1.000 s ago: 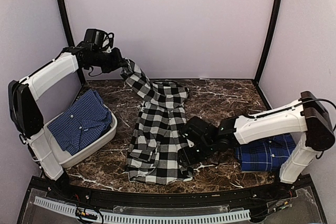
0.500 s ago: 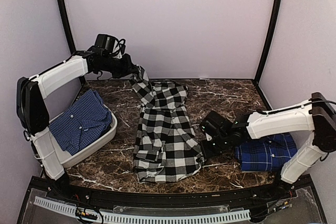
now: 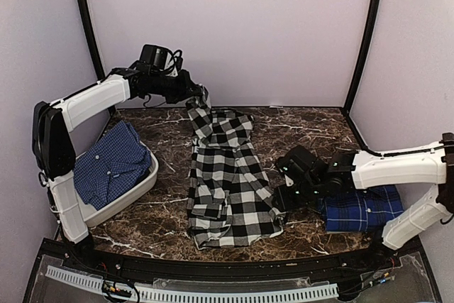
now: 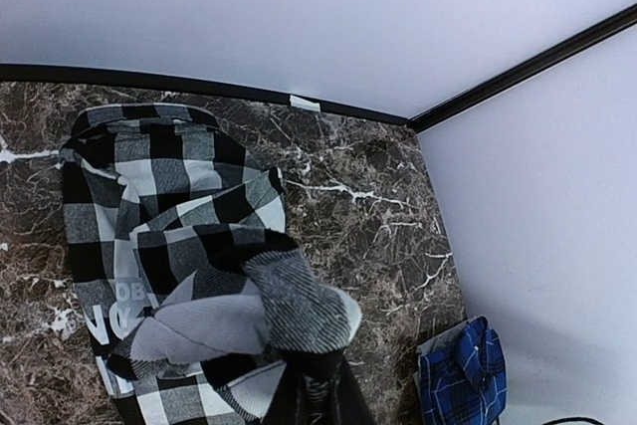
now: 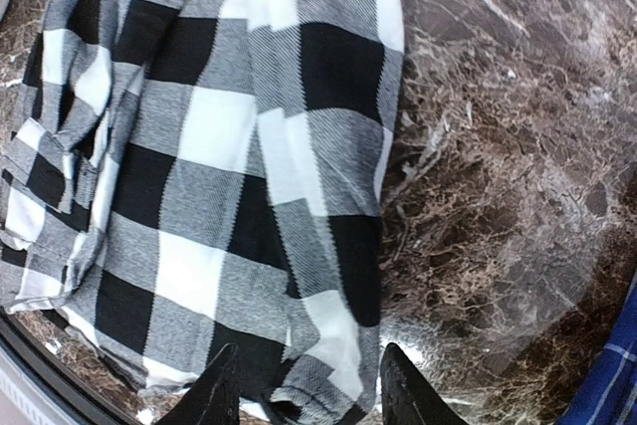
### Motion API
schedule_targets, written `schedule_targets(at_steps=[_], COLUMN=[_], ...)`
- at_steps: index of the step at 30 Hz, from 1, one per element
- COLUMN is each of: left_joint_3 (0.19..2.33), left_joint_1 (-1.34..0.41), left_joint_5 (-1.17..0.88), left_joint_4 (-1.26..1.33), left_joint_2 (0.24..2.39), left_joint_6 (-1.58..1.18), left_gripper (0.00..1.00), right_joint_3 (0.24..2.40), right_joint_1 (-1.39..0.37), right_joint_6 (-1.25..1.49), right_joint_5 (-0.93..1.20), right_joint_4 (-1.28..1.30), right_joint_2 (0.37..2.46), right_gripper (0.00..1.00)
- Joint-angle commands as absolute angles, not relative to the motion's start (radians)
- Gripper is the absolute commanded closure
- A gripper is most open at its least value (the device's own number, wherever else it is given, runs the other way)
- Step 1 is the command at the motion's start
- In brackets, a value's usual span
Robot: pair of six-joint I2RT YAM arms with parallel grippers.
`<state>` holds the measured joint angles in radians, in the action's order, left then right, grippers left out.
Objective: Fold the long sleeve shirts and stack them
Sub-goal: Pick up the corner of the shirt from the center of the board.
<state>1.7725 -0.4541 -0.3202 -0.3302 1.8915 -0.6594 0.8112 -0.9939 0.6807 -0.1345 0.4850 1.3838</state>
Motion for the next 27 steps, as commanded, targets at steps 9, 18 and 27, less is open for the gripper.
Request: schedule_targets(at_steps=[9,18,27], left_joint_3=[1.813,1.813,1.823], left_joint_1=[-0.451,-0.451,-0.451], left_joint_5=[-0.346,-0.342,-0.342], left_joint_4=[-0.304,-0.306,-0.309], left_joint_2=[1.881,1.883,1.892], left_joint_6=[-0.662,-0.66,-0.661], left_gripper=[1.0,1.0,1.0], right_joint_3=[0.969,0.941,0.912], right_joint_1=[-1.143,-1.149,-1.17], right_joint_6=[0.774,0.818,0.845], right_joint_5=[-0.322,-0.326,-0.285], right_joint_4=[0.674,0.667,0.617], right_joint_2=[1.559,1.602,1.597], right_gripper=[0.56,0.64,0.84])
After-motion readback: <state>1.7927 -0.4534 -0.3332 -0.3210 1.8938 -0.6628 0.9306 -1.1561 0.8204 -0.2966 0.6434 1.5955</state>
